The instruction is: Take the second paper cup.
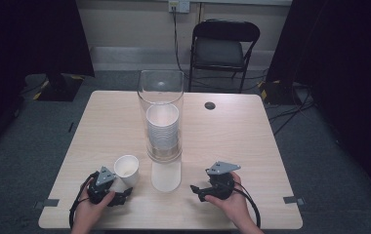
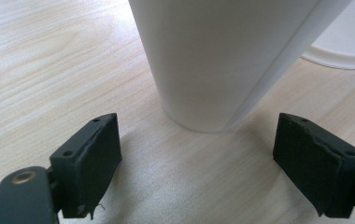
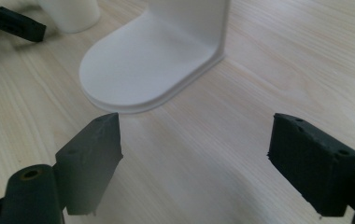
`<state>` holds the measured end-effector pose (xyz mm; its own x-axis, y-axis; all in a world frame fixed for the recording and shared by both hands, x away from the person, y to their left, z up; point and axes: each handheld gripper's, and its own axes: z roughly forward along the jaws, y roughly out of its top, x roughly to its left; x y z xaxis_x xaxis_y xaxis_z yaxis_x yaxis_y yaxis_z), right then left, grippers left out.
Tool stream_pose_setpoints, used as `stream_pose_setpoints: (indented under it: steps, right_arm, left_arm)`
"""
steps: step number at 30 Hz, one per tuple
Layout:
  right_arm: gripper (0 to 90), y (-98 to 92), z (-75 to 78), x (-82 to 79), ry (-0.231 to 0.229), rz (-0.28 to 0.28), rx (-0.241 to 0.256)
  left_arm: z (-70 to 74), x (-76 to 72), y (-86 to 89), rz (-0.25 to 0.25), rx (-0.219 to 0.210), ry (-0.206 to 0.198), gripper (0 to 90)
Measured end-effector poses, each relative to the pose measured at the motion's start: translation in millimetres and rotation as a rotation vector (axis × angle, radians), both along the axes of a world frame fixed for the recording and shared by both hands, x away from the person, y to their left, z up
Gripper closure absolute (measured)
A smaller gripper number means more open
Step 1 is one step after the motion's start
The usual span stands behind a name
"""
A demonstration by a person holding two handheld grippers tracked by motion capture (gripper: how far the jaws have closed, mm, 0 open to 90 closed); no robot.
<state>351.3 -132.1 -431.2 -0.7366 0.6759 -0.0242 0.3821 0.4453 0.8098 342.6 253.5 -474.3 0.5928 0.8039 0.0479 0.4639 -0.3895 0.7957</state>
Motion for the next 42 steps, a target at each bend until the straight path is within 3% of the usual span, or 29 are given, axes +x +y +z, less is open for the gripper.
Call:
stream_pose_setpoints:
  steps: [21, 30, 35, 42]
  right_arm:
    - [18.1, 42.2, 28.6, -2.1, -0.052, 0.086, 0.092]
    - [17.4, 57.6, 44.3, 4.7, -0.090, 0.099, 0.132]
    - [17.4, 65.5, 45.3, 14.2, -0.110, 0.102, 0.153]
    - [24.7, 75.9, 46.6, 22.1, -0.141, 0.108, 0.188]
  left_arm:
    - [0.0, 0.0, 0.0, 0.000, 0.001, 0.000, 14.5]
    - [-0.2, -0.1, -0.4, 0.000, -0.003, 0.006, 14.1]
    - [-0.3, -0.2, -0.5, 0.000, -0.005, 0.006, 13.8]
    - [-0.3, 0.3, -1.1, -0.008, -0.002, 0.004, 12.5]
